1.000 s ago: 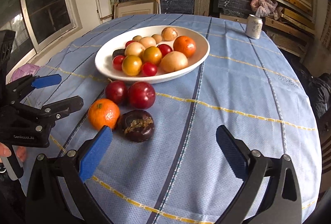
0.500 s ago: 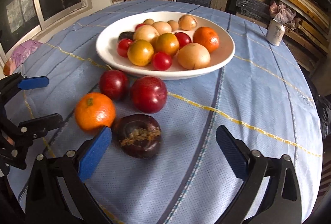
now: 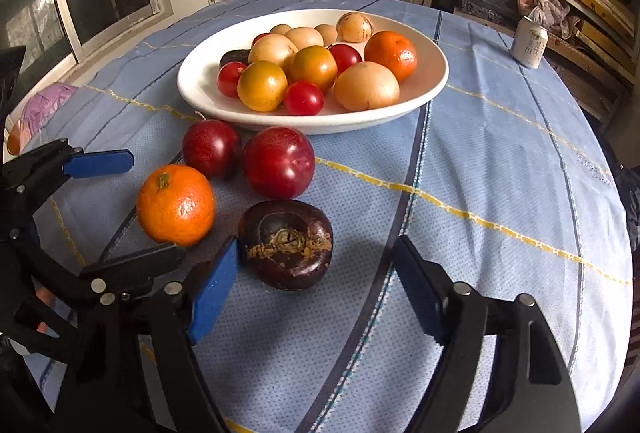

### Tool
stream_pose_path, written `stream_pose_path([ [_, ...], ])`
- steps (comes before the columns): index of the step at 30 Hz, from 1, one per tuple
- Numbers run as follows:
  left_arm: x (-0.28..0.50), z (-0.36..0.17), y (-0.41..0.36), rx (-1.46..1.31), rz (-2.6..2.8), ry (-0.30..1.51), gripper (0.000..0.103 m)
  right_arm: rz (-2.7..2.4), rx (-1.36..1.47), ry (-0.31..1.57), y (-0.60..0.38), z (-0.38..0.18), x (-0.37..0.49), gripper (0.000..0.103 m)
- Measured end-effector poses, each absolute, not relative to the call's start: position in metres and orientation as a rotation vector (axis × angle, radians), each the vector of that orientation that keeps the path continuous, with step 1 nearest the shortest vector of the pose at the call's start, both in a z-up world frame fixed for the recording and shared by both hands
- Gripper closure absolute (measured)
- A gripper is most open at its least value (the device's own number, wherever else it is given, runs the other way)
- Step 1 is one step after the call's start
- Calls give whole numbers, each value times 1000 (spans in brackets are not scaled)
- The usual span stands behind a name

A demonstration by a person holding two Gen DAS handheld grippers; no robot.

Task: Organize fruits
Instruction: 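Grasp the dark purple fruit with the right tool while the left tool grasps a tangerine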

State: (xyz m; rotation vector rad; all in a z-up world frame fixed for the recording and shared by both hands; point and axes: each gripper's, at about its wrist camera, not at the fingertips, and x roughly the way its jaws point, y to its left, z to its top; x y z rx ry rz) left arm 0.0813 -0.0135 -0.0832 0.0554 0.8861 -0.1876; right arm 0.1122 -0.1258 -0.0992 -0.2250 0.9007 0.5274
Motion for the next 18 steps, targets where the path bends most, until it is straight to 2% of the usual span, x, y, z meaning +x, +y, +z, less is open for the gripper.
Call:
stream_pose_path([
  [2,85,-85,-14,48,-197,897,4,538,-238,890,-124,-98,111,41],
  [3,86,-85,-15,47,-198,899,9,536,-237,887,-124,-98,111,43],
  [4,87,-86,-17,54,-194,901,16,540,-236,884,-124,-97,110,50],
  [5,86,-86,-21,68,-207,900,26,549,-237,879,-123,-96,108,59],
  [6,85,-86,-25,83,-223,895,40,545,-246,874,-121,-96,105,59],
  [8,81,-85,-35,120,-265,881,57,537,-251,870,-120,-96,102,59],
  [18,78,-82,-27,72,-269,892,56,442,-160,876,-144,-91,95,59],
])
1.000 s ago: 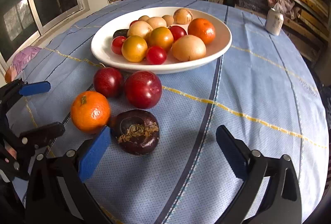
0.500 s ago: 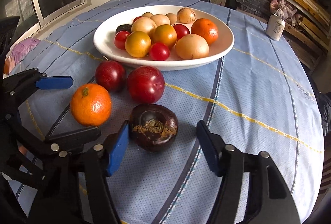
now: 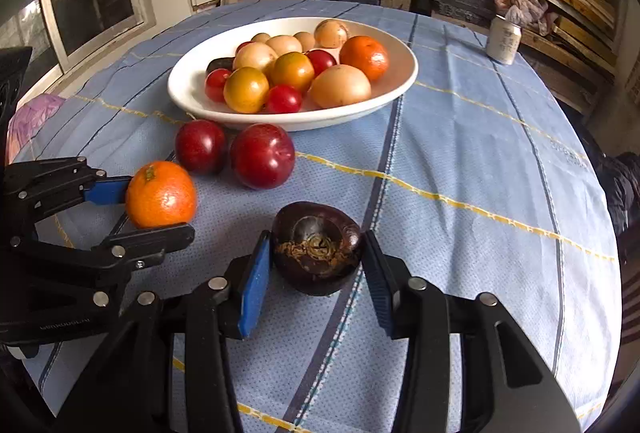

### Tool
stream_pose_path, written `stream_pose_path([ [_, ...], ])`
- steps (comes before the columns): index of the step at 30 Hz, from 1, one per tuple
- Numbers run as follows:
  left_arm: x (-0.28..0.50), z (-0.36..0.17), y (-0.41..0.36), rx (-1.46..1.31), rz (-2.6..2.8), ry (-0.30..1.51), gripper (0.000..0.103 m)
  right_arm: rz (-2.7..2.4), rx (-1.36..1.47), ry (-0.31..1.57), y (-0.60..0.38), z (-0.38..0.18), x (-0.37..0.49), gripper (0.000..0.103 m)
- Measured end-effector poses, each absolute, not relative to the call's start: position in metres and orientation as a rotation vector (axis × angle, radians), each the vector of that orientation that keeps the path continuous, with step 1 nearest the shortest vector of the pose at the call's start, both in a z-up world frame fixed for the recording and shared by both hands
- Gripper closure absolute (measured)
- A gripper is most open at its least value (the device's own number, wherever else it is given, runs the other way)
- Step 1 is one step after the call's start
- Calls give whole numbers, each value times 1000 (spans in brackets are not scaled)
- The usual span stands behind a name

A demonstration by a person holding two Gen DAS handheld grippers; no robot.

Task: Organize fruits
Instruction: 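Grasp the dark purple fruit with the right tool while the left tool grasps a tangerine, then carry the purple fruit and tangerine onto the white plate and open both tools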

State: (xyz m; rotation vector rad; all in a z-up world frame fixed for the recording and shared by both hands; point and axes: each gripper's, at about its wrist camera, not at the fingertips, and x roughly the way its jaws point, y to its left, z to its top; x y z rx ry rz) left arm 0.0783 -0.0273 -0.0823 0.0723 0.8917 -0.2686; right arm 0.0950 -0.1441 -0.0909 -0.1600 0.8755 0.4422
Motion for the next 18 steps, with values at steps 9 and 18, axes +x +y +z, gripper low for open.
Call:
stream_pose_path([
  [9,76,-47,2,19,-237,829,56,413,-87,757,-151,-45,89,59],
  [18,119,-17,35,29,-113,792,56,369,-141,709,-135,-8,141,59],
])
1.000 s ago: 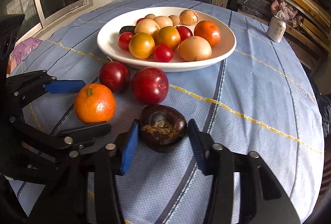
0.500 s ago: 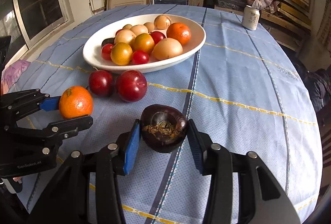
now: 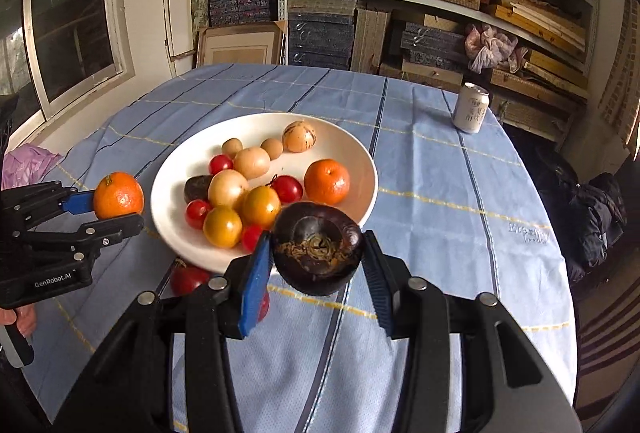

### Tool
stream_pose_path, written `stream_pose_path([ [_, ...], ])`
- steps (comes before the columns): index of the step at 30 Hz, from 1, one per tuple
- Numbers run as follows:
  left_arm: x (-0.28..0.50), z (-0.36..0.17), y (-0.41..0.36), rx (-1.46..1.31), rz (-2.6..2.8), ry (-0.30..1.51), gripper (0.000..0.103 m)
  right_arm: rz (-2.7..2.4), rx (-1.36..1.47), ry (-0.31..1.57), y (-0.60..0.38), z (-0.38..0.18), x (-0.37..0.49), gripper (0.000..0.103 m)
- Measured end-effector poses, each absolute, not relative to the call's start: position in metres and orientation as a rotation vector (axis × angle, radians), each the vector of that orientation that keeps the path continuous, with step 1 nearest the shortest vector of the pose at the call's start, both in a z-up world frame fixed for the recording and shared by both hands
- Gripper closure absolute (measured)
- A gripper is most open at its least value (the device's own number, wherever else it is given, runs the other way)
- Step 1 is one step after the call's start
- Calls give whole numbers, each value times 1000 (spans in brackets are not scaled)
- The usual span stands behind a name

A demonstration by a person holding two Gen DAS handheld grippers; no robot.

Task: Organize fruits
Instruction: 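Carry the purple fruit and tangerine onto the white plate and open both tools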

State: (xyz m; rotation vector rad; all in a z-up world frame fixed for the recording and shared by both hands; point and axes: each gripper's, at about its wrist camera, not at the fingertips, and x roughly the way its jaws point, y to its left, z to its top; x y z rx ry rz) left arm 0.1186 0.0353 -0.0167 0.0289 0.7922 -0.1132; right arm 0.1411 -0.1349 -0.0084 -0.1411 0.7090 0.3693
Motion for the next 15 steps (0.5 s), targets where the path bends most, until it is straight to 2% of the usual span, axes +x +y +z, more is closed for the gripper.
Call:
stream_pose_path([
  [15,201,-36,77,36,-40,843,56,434,-123,752,-101,-30,261,59],
])
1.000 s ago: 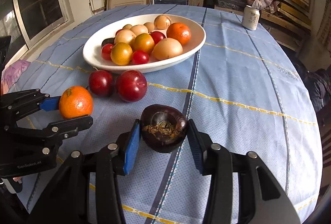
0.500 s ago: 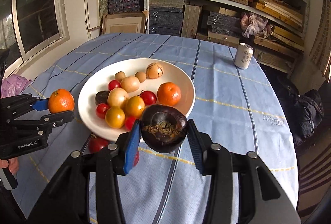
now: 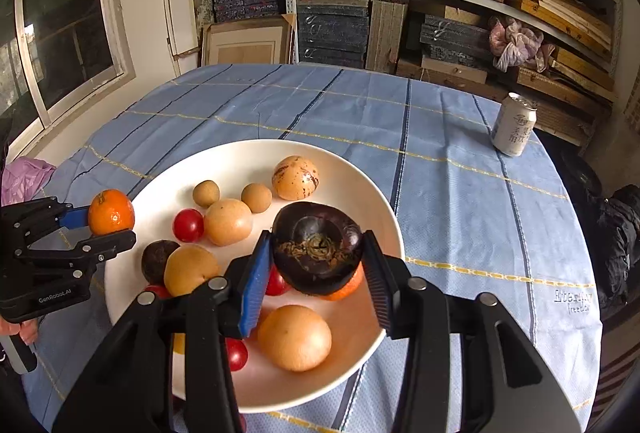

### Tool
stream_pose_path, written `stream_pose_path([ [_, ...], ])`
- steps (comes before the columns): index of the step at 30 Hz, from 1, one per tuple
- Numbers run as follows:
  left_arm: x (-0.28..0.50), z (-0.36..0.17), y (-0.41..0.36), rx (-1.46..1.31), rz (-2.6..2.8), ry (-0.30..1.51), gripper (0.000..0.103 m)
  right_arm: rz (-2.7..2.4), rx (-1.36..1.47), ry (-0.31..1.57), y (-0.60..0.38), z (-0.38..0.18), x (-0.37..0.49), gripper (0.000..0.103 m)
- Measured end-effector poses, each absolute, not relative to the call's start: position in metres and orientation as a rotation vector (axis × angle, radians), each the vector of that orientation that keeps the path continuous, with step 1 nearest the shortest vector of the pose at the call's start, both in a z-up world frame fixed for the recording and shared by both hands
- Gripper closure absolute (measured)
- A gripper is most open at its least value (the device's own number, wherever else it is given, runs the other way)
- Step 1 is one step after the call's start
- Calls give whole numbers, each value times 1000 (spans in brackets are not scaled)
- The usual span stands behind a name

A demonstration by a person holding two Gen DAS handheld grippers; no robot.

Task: Organize fruits
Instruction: 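Carry the purple fruit and tangerine onto the white plate and open both tools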

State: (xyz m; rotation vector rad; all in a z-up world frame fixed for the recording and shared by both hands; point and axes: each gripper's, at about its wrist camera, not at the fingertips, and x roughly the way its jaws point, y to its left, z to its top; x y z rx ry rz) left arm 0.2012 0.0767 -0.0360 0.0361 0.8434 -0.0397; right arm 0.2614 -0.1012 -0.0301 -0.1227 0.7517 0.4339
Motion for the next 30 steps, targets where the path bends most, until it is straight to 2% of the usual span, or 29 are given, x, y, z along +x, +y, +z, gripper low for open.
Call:
stream_pose_path([
  [16,228,-43,83,27,-31,860,56,435,-148,750,-79,-46,300,59],
  [17,228,-43,83,27,-31,854,55,432,-154,741,-78,-46,300,52],
  [18,228,-42,82,23,-39,844,48,428,-165,733,-76,-45,298,41],
  [19,228,-41,81,19,-46,837,35,414,-169,719,-75,-44,296,17],
  [20,227,-40,80,24,-41,828,6,407,-164,697,-77,-42,293,10],
  [21,226,-37,79,37,-29,810,3,416,-163,687,-77,-40,291,10],
  [30,226,-35,75,77,-5,821,3,397,-129,687,-89,-30,285,10],
])
